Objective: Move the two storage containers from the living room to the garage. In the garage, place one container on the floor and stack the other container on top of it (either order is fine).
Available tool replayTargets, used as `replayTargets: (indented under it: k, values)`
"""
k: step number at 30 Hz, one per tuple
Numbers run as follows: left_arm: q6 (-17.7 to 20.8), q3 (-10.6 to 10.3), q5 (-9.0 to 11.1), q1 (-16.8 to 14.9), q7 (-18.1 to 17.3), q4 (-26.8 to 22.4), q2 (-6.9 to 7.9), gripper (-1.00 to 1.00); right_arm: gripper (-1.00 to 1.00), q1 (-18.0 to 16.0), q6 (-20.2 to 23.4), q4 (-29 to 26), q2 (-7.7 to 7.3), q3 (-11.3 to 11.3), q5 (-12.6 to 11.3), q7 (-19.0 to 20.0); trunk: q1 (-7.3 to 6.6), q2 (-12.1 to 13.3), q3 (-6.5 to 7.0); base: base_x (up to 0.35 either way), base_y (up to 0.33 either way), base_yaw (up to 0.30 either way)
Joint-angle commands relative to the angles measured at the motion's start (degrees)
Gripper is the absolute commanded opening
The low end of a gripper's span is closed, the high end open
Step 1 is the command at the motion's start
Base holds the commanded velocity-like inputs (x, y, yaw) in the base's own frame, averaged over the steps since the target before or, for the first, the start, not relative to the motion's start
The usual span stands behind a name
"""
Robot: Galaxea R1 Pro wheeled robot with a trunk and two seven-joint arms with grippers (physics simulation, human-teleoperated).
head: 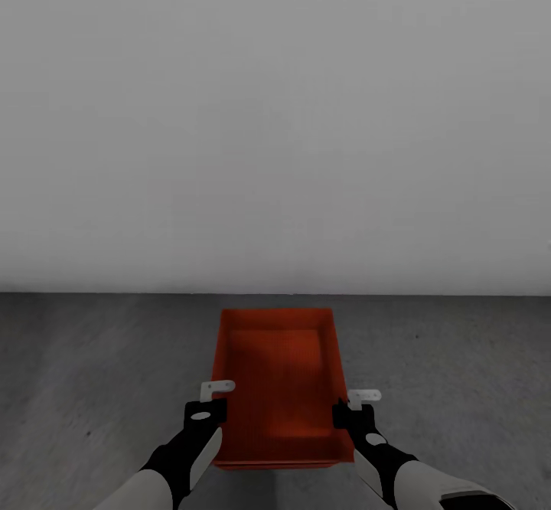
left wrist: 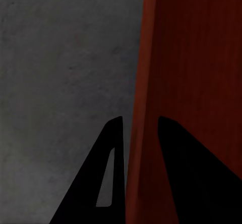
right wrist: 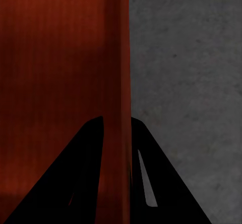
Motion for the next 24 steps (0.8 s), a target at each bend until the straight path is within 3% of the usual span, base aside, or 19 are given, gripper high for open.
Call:
replayTargets:
  k: [1,14,24]
  values:
    - [0.3,-0.1,-0.2,0.0,0.5,-0.8,-0.46,-1.0,-1.0,0.0,-0.1,0.2,0.01,-0.6,-0.4,0.0,-0.01,0.0,-0.04,0.0,0.0,0.0]
    - [0.3,-0.1,-0.2,0.0,0.5,-0.7,-0.47,-1.0,-1.0,0.0,-0.1,0.2,0.01,-0.6,-0.4,0.0,2.41,-4.4,-2.02,0.0,0.0,0.0]
    - [0.3,-0.1,-0.2,0.0,0.5,-0.8,-0.47,-1.0,-1.0,0.0,-0.1,0.2,0.01,-0.6,-0.4,0.0,2.41,-4.4,-2.02,0.0,0.0,0.0]
